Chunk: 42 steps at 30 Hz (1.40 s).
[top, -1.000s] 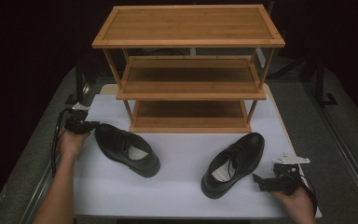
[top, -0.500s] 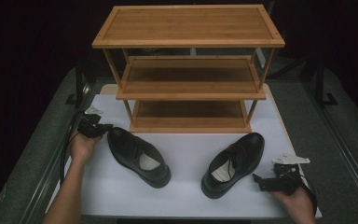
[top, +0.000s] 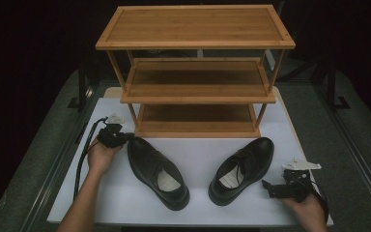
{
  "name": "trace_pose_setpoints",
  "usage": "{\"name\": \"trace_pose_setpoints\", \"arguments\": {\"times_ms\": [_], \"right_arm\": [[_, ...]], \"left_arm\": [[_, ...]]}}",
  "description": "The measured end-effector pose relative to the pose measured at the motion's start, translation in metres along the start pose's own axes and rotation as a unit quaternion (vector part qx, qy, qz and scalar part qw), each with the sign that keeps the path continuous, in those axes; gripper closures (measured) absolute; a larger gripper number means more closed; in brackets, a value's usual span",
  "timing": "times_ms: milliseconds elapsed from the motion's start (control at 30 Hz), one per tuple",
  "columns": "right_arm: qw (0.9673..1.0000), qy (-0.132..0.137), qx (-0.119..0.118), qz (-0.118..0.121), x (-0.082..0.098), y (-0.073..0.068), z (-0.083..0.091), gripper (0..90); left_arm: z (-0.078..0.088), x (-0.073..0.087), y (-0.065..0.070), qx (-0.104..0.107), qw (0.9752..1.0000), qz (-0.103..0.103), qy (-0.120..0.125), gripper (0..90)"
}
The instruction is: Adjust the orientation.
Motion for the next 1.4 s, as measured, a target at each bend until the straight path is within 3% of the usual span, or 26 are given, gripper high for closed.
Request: {"name": "trace_pose_setpoints", "arguments": {"times_ms": [100, 233, 367, 600, 700, 900, 933, 967, 1067, 1400], "right_arm": [[1.0000, 0.000, 0.000, 0.000, 0.000, 0.000, 0.000, 0.0], [1.0000, 0.000, 0.000, 0.000, 0.000, 0.000, 0.000, 0.0], [1.0000, 0.000, 0.000, 0.000, 0.000, 0.000, 0.000, 0.0], [1.0000, 0.000, 0.000, 0.000, 0.000, 0.000, 0.000, 0.0], [1.0000, 0.000, 0.000, 0.000, 0.000, 0.000, 0.000, 0.0], [1.0000, 0.000, 0.000, 0.000, 0.000, 0.000, 0.000, 0.0], [1.0000, 0.000, 0.001, 0.000, 0.000, 0.000, 0.000, 0.0], [1.0000, 0.000, 0.001, 0.000, 0.000, 0.000, 0.000, 0.0], [1.0000, 0.000, 0.001, 0.000, 0.000, 0.000, 0.000, 0.0], [1.0000, 0.000, 0.001, 0.000, 0.000, 0.000, 0.000, 0.0]], "left_arm": [[-0.003, -0.002, 0.006, 0.003, 1.0000, -0.009, -0.002, 90.0], [-0.002, -0.001, 0.004, 0.008, 1.0000, -0.003, 0.002, 90.0], [0.013, 0.008, 0.001, 0.002, 0.9999, 0.003, 0.011, 90.0], [0.041, 0.028, 0.012, 0.002, 0.9998, 0.005, 0.021, 90.0], [0.049, 0.038, 0.024, 0.012, 0.9997, 0.003, 0.020, 90.0], [0.058, 0.059, 0.061, 0.027, 0.9994, -0.021, 0.005, 90.0], [0.059, 0.065, 0.074, 0.033, 0.9990, -0.032, -0.001, 90.0], [0.059, 0.065, 0.074, 0.033, 0.9990, -0.032, -0.001, 90.0], [0.060, 0.072, 0.092, 0.047, 0.9979, -0.044, -0.006, 90.0], [0.045, 0.068, 0.100, 0.059, 0.9963, -0.056, -0.025, 90.0]]}}
Point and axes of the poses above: each handheld gripper's, and its own axes: z roughly backward along the jaws, x roughly out of its underside, y roughly to its right, the point moved 1 cm from there along -z, roughly forward along the jaws, and after that the axes turned 6 degrees about x, right-handed, at the moved point
